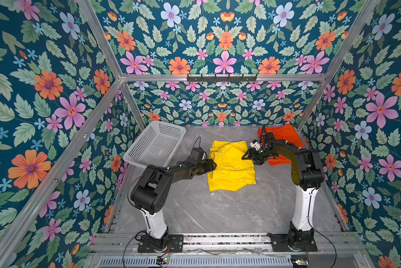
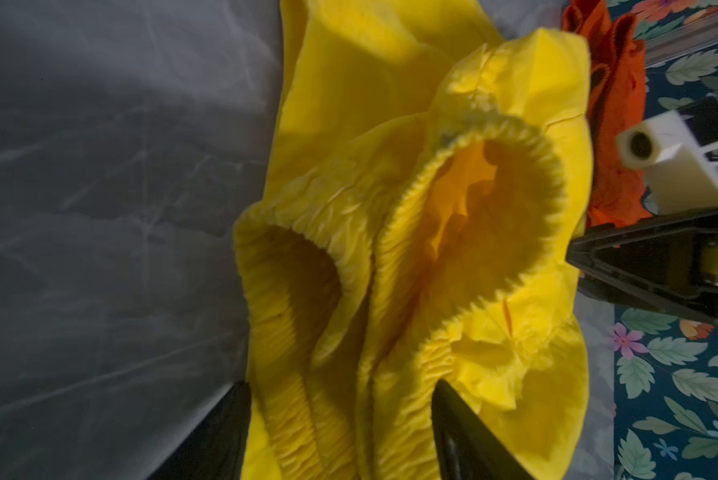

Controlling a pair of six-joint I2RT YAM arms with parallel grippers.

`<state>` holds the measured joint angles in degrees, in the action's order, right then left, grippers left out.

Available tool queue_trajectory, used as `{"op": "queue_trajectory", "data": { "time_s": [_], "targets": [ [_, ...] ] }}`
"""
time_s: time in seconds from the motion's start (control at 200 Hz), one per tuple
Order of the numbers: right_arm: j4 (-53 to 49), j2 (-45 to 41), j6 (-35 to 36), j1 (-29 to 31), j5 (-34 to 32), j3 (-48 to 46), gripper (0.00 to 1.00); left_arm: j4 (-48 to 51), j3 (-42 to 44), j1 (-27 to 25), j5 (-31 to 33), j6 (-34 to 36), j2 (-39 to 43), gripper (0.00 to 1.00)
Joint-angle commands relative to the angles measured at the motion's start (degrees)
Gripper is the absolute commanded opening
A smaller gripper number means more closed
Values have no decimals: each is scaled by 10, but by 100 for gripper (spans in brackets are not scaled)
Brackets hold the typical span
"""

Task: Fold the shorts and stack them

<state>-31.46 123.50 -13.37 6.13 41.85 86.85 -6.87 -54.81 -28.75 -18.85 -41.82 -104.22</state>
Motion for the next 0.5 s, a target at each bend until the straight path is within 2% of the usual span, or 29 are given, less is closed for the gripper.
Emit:
{"op": "queue_trajectory", "data": {
  "time_s": [0.0, 0.15, 0.27, 0.495],
  "targets": [
    [-10, 6, 8, 3, -8, -1, 61, -10, -3, -2, 1, -15, -14, 73],
    [8, 6, -3, 4, -2, -15, 46, -14, -15, -8, 6, -19, -41, 70],
    [24, 6, -11, 4, 11, -24, 31, -20, -24, -15, 2, -19, -65, 61],
    [51, -38, -29, -2, -7, -40, 8, -40, -48, -29, 3, -22, -82, 31]
  ]
}}
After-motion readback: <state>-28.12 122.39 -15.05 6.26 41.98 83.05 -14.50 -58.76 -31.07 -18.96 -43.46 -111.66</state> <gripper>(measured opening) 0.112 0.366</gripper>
